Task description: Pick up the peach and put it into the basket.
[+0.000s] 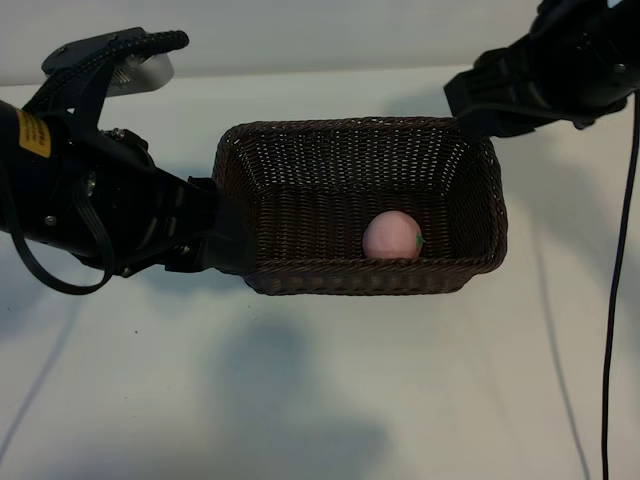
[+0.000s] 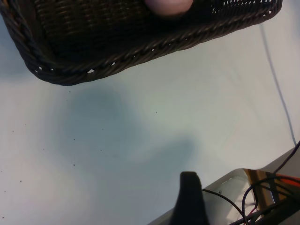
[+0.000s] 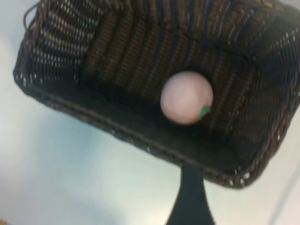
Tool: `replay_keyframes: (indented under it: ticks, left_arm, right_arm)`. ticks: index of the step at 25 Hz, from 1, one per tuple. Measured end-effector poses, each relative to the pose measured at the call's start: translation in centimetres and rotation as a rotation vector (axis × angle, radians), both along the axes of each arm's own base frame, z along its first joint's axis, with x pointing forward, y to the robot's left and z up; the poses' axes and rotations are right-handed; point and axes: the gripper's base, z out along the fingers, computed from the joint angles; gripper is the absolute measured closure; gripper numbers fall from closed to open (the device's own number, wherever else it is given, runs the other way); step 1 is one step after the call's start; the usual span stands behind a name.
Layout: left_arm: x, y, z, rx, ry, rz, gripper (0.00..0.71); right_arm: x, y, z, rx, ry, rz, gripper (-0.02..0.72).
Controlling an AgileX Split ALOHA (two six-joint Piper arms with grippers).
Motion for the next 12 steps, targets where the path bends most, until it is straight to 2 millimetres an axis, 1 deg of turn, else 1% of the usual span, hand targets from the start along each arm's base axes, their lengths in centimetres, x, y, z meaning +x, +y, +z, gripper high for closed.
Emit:
replay_keyframes:
  ticks: [7,12]
  left_arm:
    - [0.0,0.0,0.0,0.0,0.0,0.0,0.172]
    - [0.0,0.0,0.0,0.0,0.0,0.0,0.172]
  right_arm:
    - [-1.9,-1.1,1.1,-0.03,0.04,0.024,0.169]
    - [-3.4,-1.6,2.3,0.008,0.035,0.034,0.169]
